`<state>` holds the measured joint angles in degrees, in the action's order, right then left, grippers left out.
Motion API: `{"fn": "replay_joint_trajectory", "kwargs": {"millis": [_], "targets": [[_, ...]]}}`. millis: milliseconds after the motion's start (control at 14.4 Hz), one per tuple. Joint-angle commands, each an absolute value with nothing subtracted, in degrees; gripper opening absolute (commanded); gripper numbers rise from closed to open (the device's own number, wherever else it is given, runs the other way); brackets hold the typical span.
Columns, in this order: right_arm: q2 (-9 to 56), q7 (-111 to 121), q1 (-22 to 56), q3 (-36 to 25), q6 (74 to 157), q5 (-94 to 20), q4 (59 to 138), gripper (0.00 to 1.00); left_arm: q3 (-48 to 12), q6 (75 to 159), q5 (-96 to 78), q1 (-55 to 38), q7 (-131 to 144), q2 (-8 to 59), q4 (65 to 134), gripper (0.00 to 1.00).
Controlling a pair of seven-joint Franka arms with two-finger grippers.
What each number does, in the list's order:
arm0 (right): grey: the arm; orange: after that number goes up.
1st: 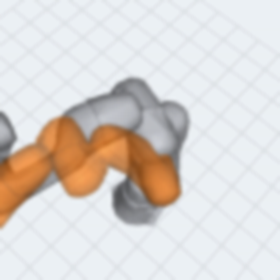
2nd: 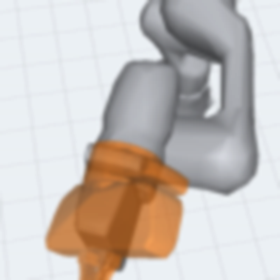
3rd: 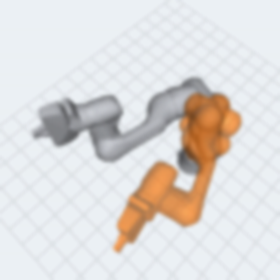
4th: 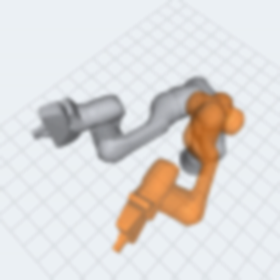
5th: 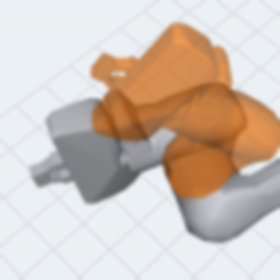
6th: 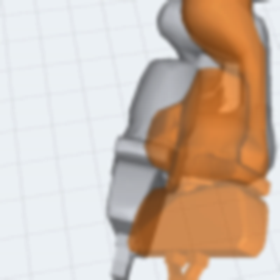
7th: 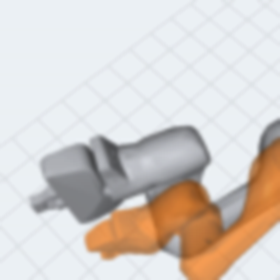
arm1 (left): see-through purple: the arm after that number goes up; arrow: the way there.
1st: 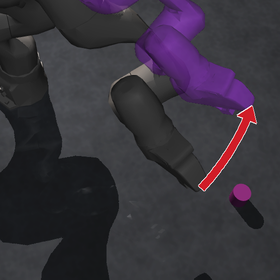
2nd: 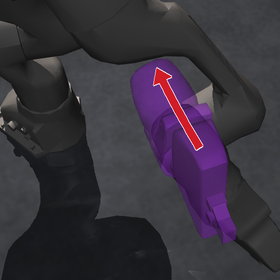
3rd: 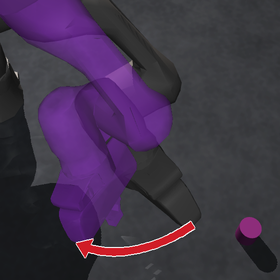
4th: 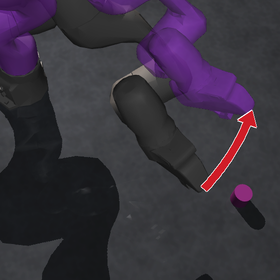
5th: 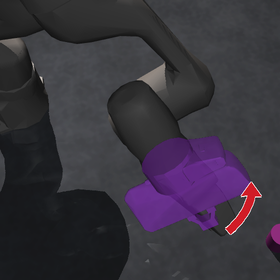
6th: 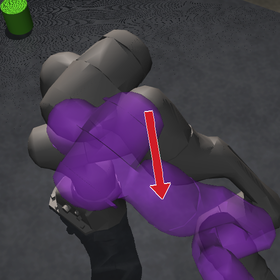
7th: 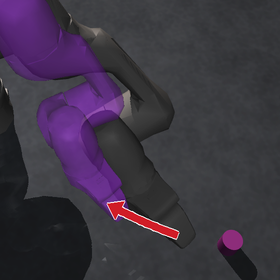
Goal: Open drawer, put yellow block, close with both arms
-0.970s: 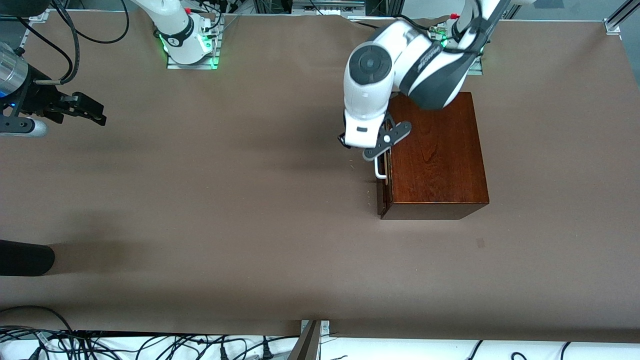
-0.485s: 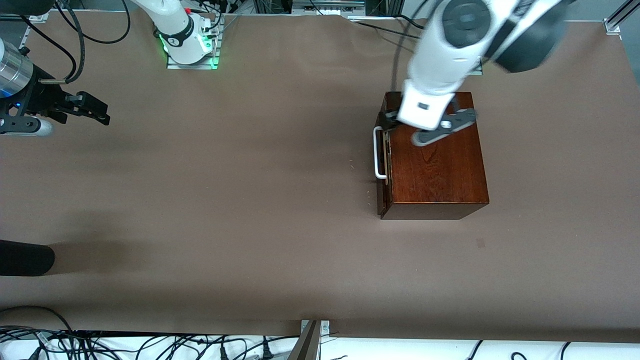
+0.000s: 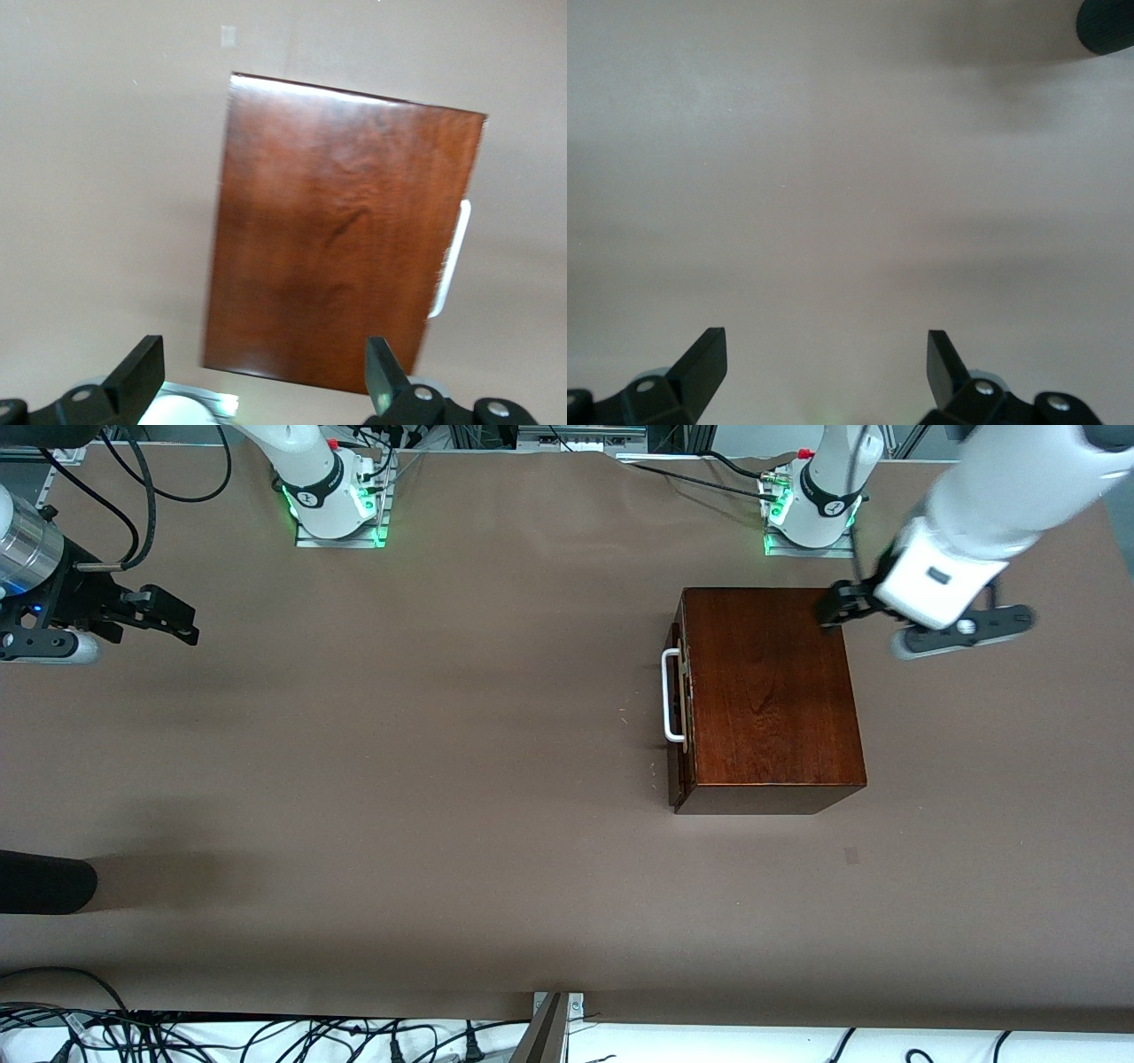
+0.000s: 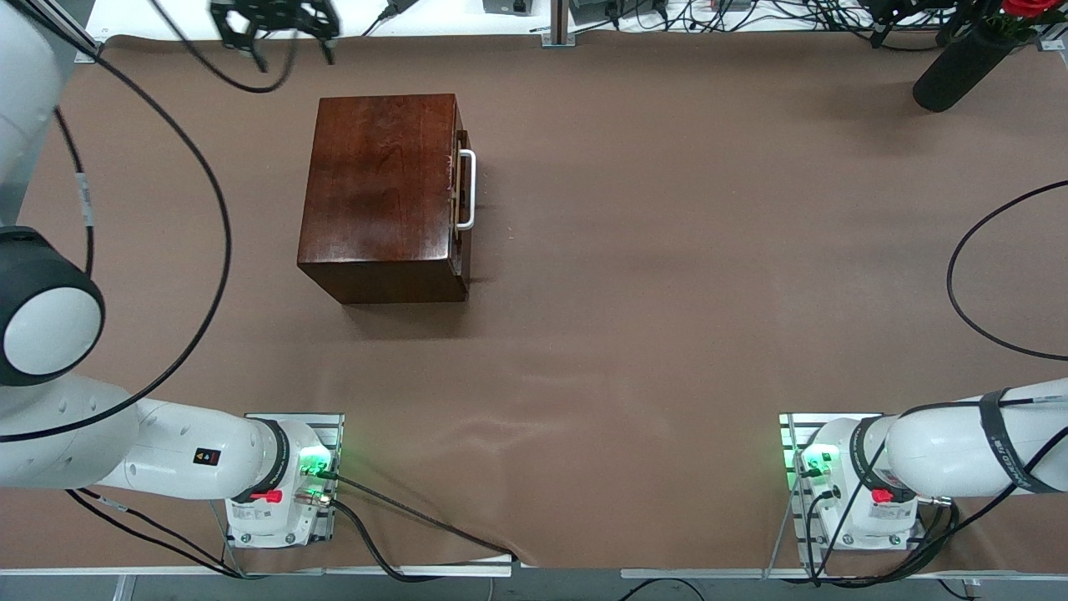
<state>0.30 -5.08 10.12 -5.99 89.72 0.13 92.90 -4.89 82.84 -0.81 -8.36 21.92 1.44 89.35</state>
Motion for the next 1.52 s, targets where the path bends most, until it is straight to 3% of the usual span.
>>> {"fn": "replay_joint_trajectory", "kwargs": {"millis": [0, 346, 1455], "targets": [[-0.7, -6.2, 10.2, -5.6, 89.3, -0.2, 92.9, 1.00, 0.2, 83.2, -2.0, -8.3, 9.0, -3.2, 94.6, 1.00], [-0.8, -6.2, 10.2, -5.4, 89.3, -0.1, 92.8, 1.00, 3.0, 83.4, -0.4, -8.3, 2.6, -4.7, 96.3, 1.00], [-1.9, -6.3, 10.2, -4.5, 90.0, 0.1, 93.3, 1.00, 1.9, 82.5, -0.9, -8.4, 6.2, -4.3, 95.1, 1.00]]}}
